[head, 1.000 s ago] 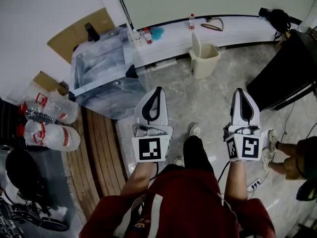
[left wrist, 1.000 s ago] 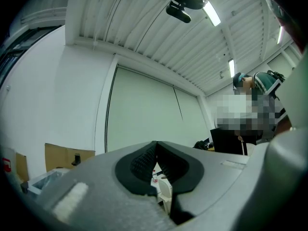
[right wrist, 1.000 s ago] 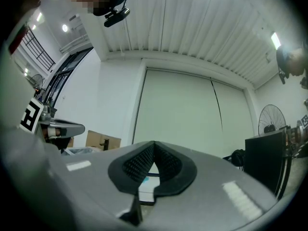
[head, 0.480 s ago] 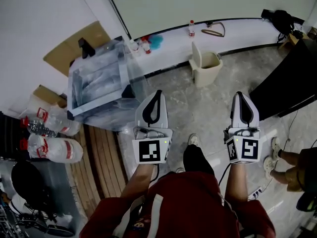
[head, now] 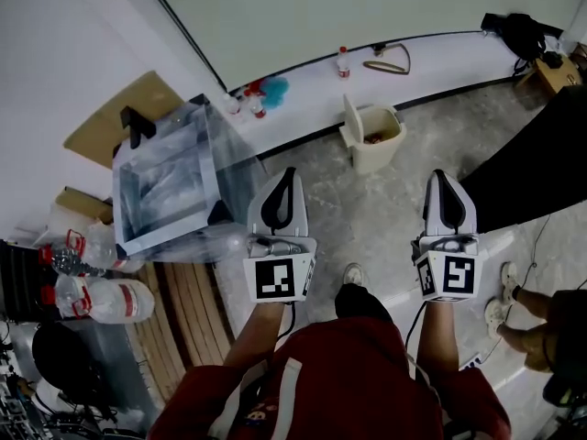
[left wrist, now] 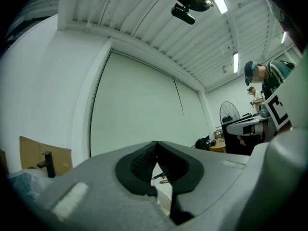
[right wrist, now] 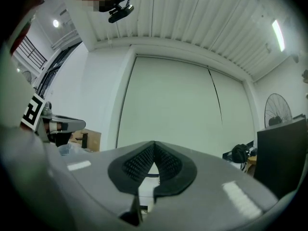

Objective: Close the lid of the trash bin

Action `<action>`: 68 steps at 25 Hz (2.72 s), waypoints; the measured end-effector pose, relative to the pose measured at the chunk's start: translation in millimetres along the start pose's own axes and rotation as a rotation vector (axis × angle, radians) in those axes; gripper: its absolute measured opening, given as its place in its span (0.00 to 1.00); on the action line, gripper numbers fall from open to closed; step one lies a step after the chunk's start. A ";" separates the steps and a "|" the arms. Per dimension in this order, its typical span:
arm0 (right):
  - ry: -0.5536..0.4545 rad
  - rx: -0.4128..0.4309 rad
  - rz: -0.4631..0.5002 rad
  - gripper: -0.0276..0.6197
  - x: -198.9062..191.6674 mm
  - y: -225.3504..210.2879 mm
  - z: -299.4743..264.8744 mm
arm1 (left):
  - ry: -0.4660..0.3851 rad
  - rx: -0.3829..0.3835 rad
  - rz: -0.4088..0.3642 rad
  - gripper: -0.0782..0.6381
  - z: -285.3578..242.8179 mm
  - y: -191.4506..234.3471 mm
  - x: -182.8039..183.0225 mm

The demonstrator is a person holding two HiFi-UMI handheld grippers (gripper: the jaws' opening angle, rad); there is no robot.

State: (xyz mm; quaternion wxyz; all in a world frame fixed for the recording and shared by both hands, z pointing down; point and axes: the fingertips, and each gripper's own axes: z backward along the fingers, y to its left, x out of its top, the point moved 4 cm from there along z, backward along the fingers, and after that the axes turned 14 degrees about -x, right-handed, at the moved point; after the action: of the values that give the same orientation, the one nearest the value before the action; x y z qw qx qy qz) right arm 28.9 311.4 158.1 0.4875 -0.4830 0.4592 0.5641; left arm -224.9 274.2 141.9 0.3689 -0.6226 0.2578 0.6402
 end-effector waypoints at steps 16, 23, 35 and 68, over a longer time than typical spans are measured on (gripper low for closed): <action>0.034 -0.015 -0.016 0.04 -34.4 -61.5 -119.8 | 0.026 -0.017 -0.006 0.12 -141.5 11.3 -22.0; 0.050 -0.025 -0.026 0.04 -46.3 -69.4 -146.2 | 0.052 -0.032 0.001 0.12 -170.5 17.7 -35.9; 0.048 -0.029 0.024 0.04 -61.0 -51.8 -235.0 | 0.052 -0.051 0.031 0.12 -237.6 76.0 -73.5; 0.334 0.028 0.122 0.04 -204.1 49.7 -445.0 | 0.326 -0.195 0.228 0.12 -373.1 202.1 -291.5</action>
State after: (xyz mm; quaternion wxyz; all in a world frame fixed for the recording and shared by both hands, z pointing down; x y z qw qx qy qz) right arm 34.6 -155.6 313.4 0.3759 -0.5342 0.5701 0.4982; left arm -172.6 -184.7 369.3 0.1856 -0.7176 0.3197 0.5903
